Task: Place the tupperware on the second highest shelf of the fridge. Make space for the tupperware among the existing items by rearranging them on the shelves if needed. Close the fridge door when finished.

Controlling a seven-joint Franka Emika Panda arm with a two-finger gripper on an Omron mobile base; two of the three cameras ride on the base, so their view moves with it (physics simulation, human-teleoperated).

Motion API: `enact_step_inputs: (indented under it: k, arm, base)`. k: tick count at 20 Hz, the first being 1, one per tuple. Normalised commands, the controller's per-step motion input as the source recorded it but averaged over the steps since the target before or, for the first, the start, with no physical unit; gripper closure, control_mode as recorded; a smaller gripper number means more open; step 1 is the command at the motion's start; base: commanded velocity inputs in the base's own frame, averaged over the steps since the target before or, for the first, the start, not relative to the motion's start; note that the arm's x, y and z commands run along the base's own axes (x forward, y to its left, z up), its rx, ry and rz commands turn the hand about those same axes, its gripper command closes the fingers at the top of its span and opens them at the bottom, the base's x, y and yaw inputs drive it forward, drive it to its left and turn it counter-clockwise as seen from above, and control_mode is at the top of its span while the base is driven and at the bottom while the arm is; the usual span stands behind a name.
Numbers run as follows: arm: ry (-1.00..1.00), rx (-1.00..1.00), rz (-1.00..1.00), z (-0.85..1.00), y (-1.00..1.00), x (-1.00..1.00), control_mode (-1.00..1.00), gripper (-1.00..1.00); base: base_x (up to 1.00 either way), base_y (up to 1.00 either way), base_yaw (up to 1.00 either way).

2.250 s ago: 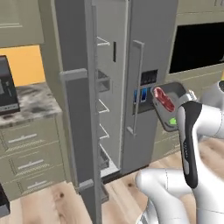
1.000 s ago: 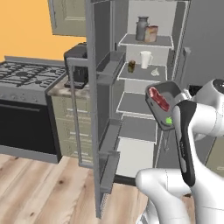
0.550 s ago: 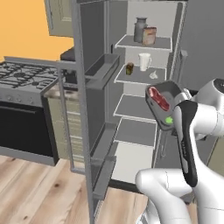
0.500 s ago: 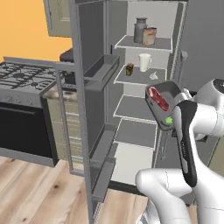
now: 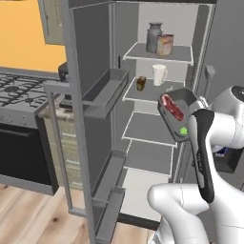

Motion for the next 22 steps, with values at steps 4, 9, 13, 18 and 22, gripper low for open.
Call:
enact_step_inputs:
  k: [4, 9, 13, 18, 22]
  arm:
    - [0.00, 0.00, 0.00, 0.00, 0.00, 0.00, 1.00, 1.00]
    - [0.00, 0.00, 0.00, 0.00, 0.00, 0.00, 1.00, 1.00]
    - [0.00, 0.00, 0.00, 0.00, 0.00, 0.00, 1.00, 1.00]
    - [0.00, 0.00, 0.00, 0.00, 0.00, 0.00, 1.00, 1.00]
    - [0.00, 0.00, 0.00, 0.00, 0.00, 0.00, 1.00, 1.00]
  base:
    - [0.55, 0.37, -0.16]
    - [0.41, 0.30, -0.31]
    - [0.42, 0.12, -0.40]
    - [0.59, 0.39, -0.32]
    - [0.58, 0.62, -0.14]
